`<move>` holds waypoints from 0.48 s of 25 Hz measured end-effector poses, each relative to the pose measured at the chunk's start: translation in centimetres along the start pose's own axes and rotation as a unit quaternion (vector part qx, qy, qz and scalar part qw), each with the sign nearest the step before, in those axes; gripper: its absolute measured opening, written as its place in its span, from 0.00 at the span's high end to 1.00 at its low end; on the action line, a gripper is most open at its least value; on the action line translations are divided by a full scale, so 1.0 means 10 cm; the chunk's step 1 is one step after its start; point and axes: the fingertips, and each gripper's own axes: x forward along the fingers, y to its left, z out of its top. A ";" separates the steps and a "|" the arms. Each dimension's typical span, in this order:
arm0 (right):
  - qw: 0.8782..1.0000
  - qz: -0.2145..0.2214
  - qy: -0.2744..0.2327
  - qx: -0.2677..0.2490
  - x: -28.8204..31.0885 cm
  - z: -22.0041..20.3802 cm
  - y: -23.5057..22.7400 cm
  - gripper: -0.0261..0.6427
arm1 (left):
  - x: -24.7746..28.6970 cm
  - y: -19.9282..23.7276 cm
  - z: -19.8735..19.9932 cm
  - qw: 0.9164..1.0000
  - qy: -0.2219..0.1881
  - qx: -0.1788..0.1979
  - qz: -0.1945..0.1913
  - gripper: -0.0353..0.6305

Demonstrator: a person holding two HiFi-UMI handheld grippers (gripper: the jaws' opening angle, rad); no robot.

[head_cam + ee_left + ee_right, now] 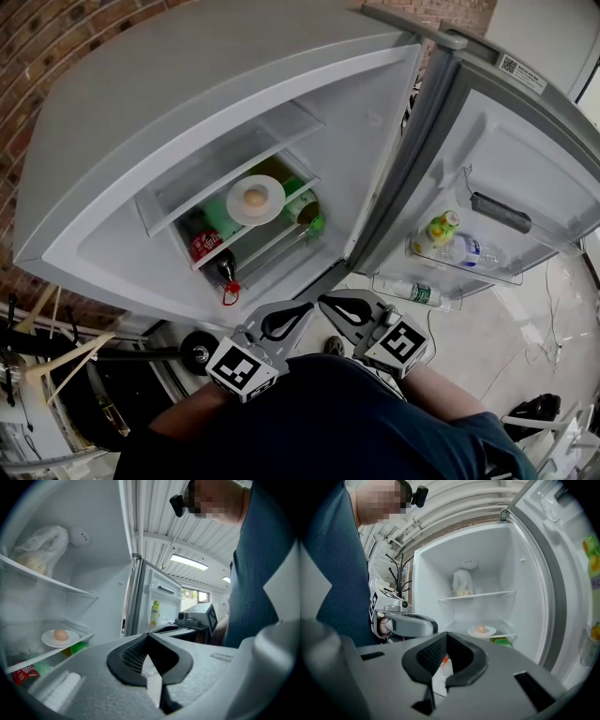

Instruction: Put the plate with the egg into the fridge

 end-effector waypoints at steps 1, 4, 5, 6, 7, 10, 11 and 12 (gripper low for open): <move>1.000 0.001 0.000 -0.001 0.00 0.00 0.00 0.95 | 0.00 0.00 0.00 1.000 0.000 0.000 0.001 0.94; 1.000 0.004 0.000 -0.006 0.00 0.00 0.01 0.95 | -0.01 0.00 -0.01 1.000 0.002 -0.001 0.004 0.94; 1.000 0.005 0.001 -0.008 0.00 0.00 0.01 0.95 | -0.01 0.00 -0.01 1.000 0.003 -0.001 0.004 0.94; 1.000 0.006 0.000 -0.008 0.00 0.00 0.01 0.95 | -0.01 -0.01 -0.02 1.000 0.003 -0.001 0.005 0.94; 1.000 0.007 0.000 -0.009 0.00 0.00 0.02 0.95 | 0.00 -0.01 -0.01 1.000 0.002 -0.002 0.005 0.94; 1.000 0.008 0.001 -0.007 0.00 0.00 0.02 0.95 | 0.00 -0.02 0.03 1.000 -0.005 -0.007 0.008 0.94; 1.000 0.008 0.002 -0.006 0.00 -0.01 0.02 0.95 | 0.00 -0.02 0.03 1.000 -0.006 -0.008 0.009 0.94; 1.000 0.007 0.003 -0.006 0.00 -0.02 0.03 0.95 | 0.00 -0.02 0.03 1.000 -0.006 -0.007 0.009 0.94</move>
